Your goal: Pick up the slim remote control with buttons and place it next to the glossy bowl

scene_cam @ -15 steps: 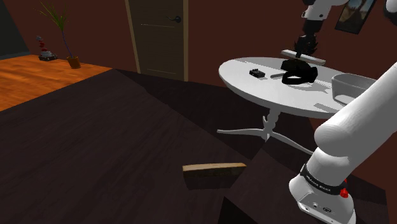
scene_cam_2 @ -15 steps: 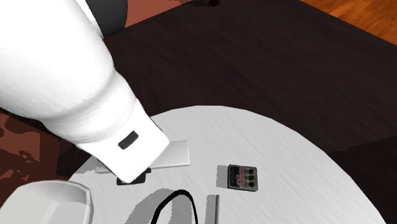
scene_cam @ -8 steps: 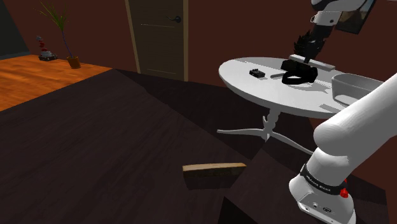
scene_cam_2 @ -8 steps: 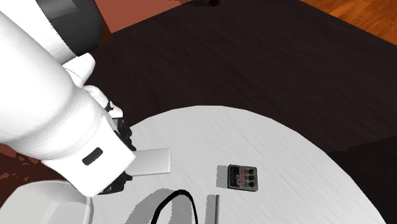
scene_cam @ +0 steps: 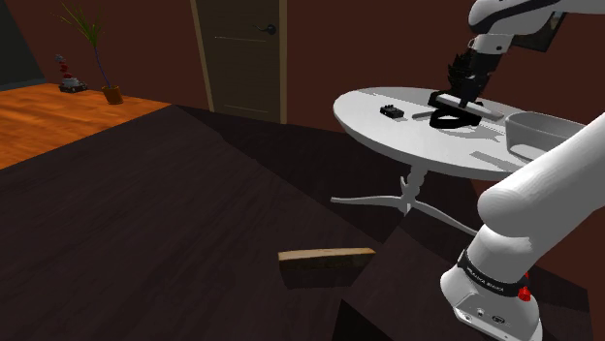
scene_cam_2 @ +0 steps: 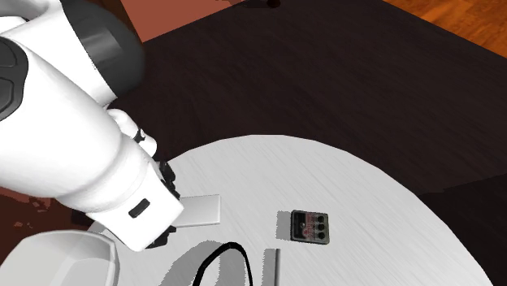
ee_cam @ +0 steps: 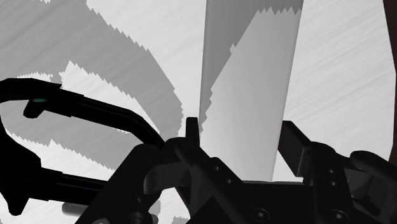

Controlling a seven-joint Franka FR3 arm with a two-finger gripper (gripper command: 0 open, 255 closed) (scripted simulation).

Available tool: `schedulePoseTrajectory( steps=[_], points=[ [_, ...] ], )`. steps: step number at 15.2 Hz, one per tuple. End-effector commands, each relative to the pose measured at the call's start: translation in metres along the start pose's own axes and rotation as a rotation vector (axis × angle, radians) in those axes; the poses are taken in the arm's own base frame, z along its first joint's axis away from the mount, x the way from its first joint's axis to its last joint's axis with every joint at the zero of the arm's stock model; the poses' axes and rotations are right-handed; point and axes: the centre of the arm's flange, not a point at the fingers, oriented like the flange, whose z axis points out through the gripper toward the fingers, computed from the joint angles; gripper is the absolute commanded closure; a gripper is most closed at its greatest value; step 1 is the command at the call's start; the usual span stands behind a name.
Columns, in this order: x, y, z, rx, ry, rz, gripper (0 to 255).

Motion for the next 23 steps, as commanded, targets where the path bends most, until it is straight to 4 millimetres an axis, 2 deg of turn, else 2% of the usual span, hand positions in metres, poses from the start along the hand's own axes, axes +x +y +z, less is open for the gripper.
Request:
schedulePoseTrajectory(
  steps=[1, 21, 23],
  points=[
    [0.000, 0.000, 0.011, -0.001, 0.001, 0.000, 255],
    [-0.001, -0.002, 0.118, -0.001, 0.001, 0.000, 255],
    [-0.001, -0.002, 0.118, -0.001, 0.001, 0.000, 255]
  ],
)
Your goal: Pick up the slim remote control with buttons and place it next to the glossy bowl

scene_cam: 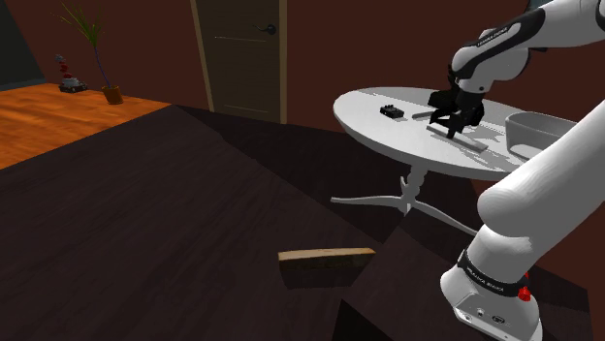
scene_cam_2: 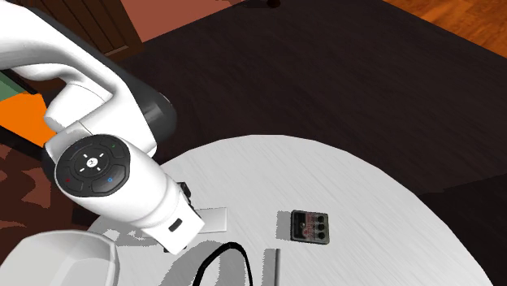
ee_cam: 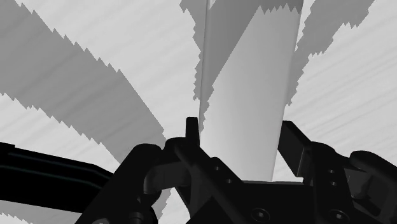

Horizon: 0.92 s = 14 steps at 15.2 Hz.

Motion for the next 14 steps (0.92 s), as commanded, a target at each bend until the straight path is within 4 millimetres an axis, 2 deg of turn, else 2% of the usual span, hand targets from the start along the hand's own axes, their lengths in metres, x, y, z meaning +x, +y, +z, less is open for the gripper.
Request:
schedulePoseTrajectory(
  steps=[1, 5, 6, 11, 14],
  points=[
    [0.000, 0.000, 0.001, 0.000, 0.001, 0.000, 255],
    [0.000, 0.000, 0.001, 0.000, 0.001, 0.000, 255],
    [0.000, 0.000, 0.001, 0.000, 0.001, 0.000, 0],
    [0.000, 0.000, 0.001, 0.000, 0.001, 0.000, 0],
    [0.000, 0.000, -0.038, 0.000, 0.001, 0.000, 0]
  ],
)
